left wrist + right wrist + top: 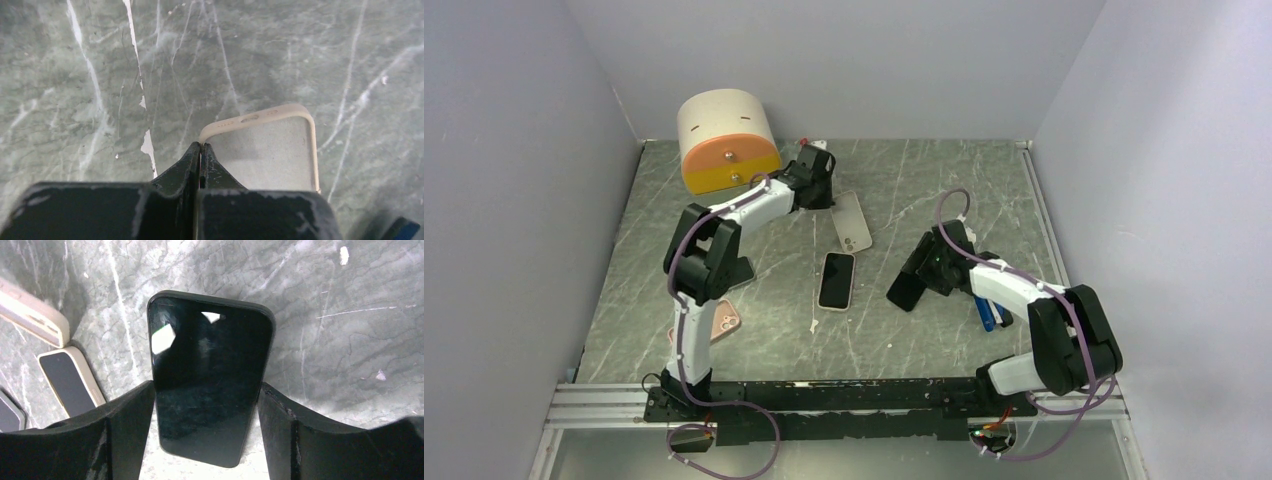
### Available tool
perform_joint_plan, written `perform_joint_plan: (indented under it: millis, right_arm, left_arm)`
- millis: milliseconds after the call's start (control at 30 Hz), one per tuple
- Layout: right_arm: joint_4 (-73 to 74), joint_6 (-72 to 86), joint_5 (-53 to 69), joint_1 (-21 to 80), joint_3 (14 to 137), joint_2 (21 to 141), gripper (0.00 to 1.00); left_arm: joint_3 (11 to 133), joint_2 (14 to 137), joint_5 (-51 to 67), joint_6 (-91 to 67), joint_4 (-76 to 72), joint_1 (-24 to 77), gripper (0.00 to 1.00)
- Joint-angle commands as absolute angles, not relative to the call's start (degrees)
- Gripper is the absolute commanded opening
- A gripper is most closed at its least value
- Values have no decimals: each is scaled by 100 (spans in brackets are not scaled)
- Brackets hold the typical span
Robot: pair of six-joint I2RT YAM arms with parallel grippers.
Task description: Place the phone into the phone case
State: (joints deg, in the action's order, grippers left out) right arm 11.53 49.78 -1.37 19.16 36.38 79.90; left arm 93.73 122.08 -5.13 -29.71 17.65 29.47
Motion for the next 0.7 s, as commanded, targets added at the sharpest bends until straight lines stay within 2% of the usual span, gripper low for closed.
perform_joint_plan:
  millis: [0, 333, 433, 667]
  right_arm:
    - [1449, 4994, -60, 1891, 3460, 7991, 59]
    - [1175, 4532, 287, 1892, 3273, 7537, 59]
    - [1575, 4510, 27, 1899, 3484, 7539, 66]
    - [1713, 4464, 50, 1903, 3599, 7250, 72]
  left_arm:
    - [9273, 11418, -407, -2435, 1879, 2977, 3]
    - [8538, 10195, 165, -1551, 2668, 2978, 3]
    - [8560, 9918, 464, -1013, 3208, 2972, 3]
    - [8576, 9183, 314, -466, 4036, 2978, 2]
